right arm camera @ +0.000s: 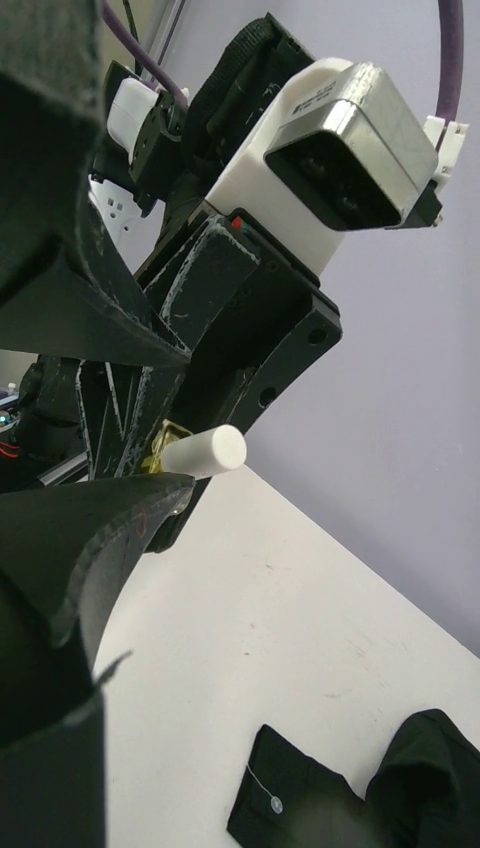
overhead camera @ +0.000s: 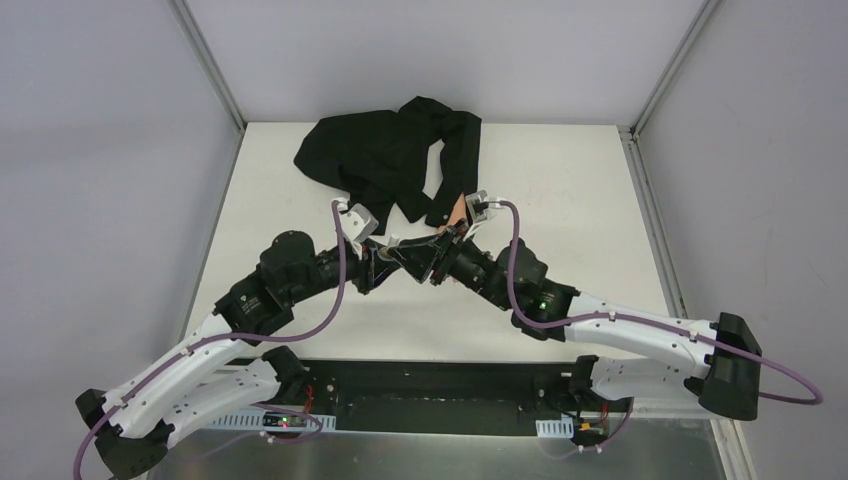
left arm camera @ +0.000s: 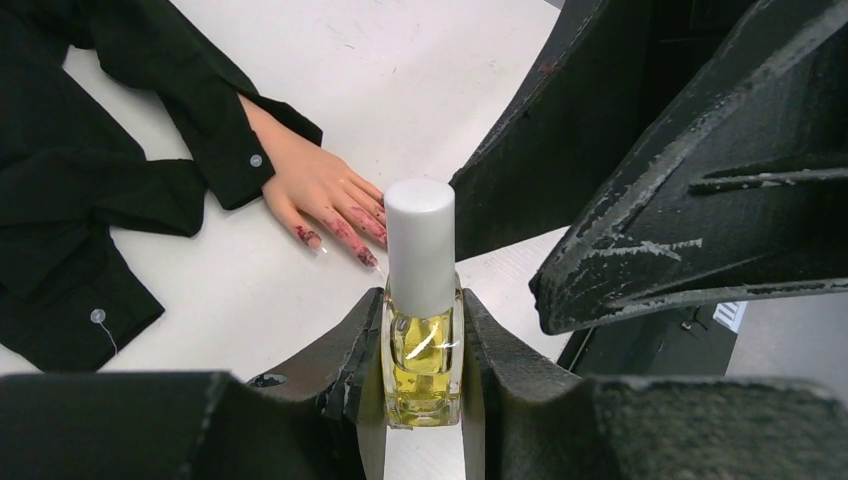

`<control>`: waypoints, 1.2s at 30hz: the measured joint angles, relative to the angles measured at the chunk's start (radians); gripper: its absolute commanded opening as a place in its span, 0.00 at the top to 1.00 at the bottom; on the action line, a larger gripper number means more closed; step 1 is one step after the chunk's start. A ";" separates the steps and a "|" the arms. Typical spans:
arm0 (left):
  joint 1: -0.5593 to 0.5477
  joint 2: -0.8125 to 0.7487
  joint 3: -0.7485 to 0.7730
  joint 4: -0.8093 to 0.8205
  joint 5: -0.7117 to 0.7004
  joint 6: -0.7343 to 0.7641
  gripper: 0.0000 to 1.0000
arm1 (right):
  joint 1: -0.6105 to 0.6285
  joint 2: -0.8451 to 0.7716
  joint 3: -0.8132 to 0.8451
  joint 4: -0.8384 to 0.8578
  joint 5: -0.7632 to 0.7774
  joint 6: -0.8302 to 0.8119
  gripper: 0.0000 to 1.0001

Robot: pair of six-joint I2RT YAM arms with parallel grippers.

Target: Paint the nails

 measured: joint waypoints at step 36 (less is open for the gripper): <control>-0.001 0.035 0.000 -0.014 0.056 -0.010 1.00 | 0.005 0.074 0.068 -0.068 0.044 -0.030 0.65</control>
